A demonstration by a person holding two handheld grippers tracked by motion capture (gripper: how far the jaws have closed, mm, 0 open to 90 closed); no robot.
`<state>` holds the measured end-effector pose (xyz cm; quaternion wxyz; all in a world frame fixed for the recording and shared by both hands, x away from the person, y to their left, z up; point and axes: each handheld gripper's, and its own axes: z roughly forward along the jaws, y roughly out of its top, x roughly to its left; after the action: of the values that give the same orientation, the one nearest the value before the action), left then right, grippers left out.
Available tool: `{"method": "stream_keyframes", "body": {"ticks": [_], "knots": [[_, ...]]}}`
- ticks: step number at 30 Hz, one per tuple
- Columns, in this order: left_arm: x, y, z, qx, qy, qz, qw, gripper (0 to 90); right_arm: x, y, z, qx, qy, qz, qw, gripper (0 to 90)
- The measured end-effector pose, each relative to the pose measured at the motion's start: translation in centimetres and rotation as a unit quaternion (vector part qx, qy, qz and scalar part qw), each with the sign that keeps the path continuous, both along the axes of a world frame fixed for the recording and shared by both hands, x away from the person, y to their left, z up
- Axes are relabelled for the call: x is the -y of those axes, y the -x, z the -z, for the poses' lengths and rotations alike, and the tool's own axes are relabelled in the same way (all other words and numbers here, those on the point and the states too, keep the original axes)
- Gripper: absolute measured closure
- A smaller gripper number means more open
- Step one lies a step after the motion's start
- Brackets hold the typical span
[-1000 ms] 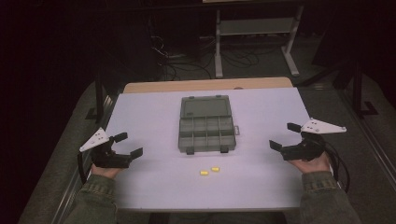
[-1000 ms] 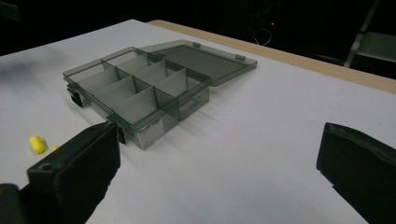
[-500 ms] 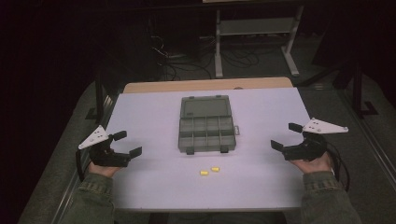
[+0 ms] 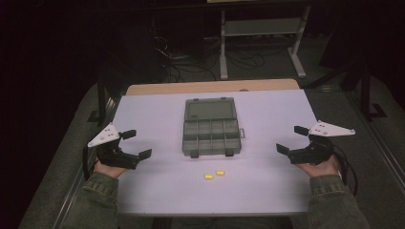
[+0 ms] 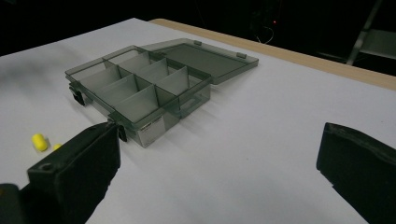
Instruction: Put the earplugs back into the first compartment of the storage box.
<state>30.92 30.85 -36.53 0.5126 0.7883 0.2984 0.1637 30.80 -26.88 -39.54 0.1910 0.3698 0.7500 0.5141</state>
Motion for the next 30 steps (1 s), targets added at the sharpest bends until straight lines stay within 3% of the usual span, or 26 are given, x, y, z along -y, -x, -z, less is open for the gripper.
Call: {"method": "stream_keyframes", "body": {"ticks": [10,15,22,30], "knots": [[3.1,-0.6,-0.8,-0.003,-0.018,0.044,0.9989,0.0,-0.2,0.0,0.1,-0.002,0.007,-0.005,1.0,0.0],[4.5,-0.9,-1.0,-0.006,-0.038,0.06,0.9974,0.0,-0.2,0.0,0.1,-0.002,0.006,-0.006,1.0,0.0],[6.5,-1.3,-1.2,-0.009,-0.052,0.084,0.9951,0.0,-0.2,0.0,0.1,-0.007,0.008,-0.008,0.9999,0.0],[9.0,-1.5,-0.9,-0.021,-0.079,0.123,0.989,0.0,-0.3,0.0,0.1,-0.007,0.008,-0.011,0.9999,0.0]]}}
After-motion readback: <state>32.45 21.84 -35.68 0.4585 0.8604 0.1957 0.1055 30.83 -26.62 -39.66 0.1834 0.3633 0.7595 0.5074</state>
